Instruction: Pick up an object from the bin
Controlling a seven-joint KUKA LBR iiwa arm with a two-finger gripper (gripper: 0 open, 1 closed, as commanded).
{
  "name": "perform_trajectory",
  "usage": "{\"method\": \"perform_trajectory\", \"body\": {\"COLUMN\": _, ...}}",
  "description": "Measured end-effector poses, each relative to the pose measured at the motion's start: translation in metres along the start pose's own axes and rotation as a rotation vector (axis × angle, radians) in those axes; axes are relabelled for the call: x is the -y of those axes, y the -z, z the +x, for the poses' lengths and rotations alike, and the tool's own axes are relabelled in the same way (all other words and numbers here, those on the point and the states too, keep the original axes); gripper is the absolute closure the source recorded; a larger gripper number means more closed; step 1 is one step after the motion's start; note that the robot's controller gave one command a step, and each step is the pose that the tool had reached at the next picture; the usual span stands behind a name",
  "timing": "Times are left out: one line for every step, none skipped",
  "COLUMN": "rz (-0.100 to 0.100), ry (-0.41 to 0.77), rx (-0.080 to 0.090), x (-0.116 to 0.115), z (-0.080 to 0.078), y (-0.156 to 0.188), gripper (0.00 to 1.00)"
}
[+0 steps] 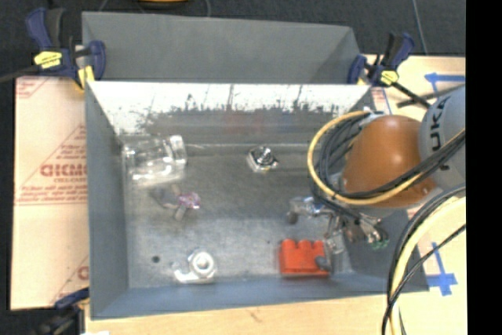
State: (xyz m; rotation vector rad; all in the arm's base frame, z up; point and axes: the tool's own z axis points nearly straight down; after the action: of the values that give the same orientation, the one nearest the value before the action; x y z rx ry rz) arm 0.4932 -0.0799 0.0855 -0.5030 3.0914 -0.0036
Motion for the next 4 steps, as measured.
{"method": "perform_trajectory", "body": {"rz": 0.003, "ry": 0.0, "rx": 0.004, "x": 0.001, "z": -0.001, "y": 0.001, "gripper": 1.0}}
{"method": "perform_trajectory", "body": {"rz": 0.001, "ry": 0.001, "rx": 0.002, "x": 0.0, "z": -0.001, "y": 0.001, "gripper": 0.0}}
{"method": "perform_trajectory", "body": {"rz": 0.003, "ry": 0.158, "rx": 0.004, "x": -0.011, "z": 0.009, "y": -0.011, "gripper": 0.0}}
{"method": "perform_trajectory", "body": {"rz": 0.0, "ry": 0.16, "rx": -0.004, "x": -0.012, "z": 0.012, "y": -0.012, "gripper": 1.0}}
